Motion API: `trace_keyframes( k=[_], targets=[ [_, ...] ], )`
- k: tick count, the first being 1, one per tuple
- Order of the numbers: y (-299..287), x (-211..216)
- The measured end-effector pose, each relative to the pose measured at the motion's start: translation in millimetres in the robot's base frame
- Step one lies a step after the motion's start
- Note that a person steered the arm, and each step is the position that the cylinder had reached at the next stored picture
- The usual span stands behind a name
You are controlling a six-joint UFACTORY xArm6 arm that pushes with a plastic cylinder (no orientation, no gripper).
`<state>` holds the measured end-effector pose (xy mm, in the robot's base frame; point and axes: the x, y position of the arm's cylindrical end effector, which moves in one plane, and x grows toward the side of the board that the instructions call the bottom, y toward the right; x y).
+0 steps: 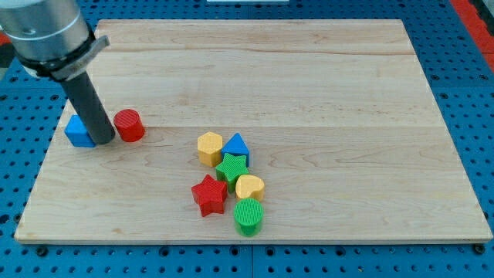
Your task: Push the blue cube to the top left of the red circle
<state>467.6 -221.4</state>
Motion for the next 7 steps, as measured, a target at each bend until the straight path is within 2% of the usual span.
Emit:
trace_keyframes(
  k=[1,2,3,4,5,6,7],
  targets=[
    [-4.7,24.6],
    [-30.7,-2.2],
    [-30.7,-48.9],
    [-31.2,-35.6],
    [-78.6,2.9],
    [-82.8,-5.4],
    [-78.9,-47.4]
  ],
)
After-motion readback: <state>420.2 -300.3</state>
